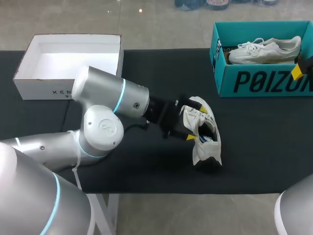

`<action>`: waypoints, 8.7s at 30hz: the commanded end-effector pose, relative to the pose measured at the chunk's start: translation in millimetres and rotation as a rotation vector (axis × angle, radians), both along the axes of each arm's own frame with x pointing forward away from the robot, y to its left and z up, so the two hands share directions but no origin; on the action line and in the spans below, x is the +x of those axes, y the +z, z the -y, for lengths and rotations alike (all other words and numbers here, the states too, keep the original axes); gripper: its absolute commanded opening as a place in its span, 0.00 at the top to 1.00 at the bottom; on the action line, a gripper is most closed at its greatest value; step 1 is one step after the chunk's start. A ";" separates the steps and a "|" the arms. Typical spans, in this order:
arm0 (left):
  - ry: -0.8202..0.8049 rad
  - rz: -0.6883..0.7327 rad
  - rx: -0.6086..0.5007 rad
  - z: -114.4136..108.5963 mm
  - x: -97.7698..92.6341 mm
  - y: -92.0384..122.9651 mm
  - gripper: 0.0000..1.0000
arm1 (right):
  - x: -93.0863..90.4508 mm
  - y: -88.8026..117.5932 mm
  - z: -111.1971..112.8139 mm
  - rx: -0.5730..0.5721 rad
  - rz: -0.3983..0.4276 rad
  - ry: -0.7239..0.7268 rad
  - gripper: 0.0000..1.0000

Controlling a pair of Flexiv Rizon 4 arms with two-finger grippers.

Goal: Take the shoe out of the shoebox, open the shoe tongue, remove and reinsert the insole, then place the shoe into the shoebox

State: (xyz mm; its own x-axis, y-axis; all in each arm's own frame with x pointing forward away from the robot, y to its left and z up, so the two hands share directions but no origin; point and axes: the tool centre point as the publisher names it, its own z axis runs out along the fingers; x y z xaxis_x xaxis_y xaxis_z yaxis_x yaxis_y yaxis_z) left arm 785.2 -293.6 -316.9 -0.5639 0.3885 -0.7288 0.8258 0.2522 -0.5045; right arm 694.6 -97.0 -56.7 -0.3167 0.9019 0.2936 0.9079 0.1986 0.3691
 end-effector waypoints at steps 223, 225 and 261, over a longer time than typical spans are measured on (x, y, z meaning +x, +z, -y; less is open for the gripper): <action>-0.444 0.213 0.917 14.0 33.7 -12.3 1.00 | 2.7 0.6 -0.9 -0.002 -0.006 0.000 0.00; -0.430 0.196 0.926 11.1 29.4 -9.5 1.00 | 2.7 0.6 -0.9 -0.002 -0.006 0.000 0.00; -0.071 -0.262 0.923 -26.8 -18.1 33.7 0.00 | 2.7 0.6 -0.9 -0.002 -0.006 0.000 0.00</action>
State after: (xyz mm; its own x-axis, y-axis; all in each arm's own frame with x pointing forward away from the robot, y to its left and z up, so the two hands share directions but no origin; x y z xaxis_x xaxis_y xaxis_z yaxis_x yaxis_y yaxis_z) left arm 767.3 -267.1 -283.1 -0.6192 0.7847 0.0284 0.7425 0.5969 -0.3040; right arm 694.6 -97.0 -56.7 -0.3167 0.9019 0.2936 0.9079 0.1987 0.3691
